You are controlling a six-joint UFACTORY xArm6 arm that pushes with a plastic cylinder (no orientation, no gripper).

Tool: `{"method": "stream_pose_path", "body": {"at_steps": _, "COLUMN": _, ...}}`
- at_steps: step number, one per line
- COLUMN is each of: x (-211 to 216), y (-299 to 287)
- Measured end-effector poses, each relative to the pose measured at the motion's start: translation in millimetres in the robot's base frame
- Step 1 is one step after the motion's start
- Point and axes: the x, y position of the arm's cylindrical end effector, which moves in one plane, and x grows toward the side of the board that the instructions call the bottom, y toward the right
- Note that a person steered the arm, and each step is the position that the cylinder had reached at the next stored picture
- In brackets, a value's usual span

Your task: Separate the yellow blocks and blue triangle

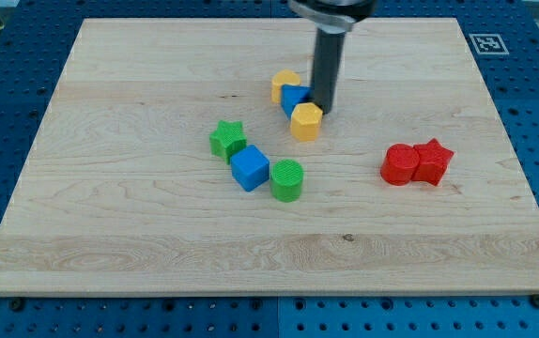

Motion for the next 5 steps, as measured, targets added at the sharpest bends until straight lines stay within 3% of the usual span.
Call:
{"method": "stream_pose_path", "body": {"at_steps": 3, "x": -36.2, "y": -51.9}}
{"method": "stream_pose_path", "body": {"at_steps": 5, "x": 0.8, "y": -23.7}}
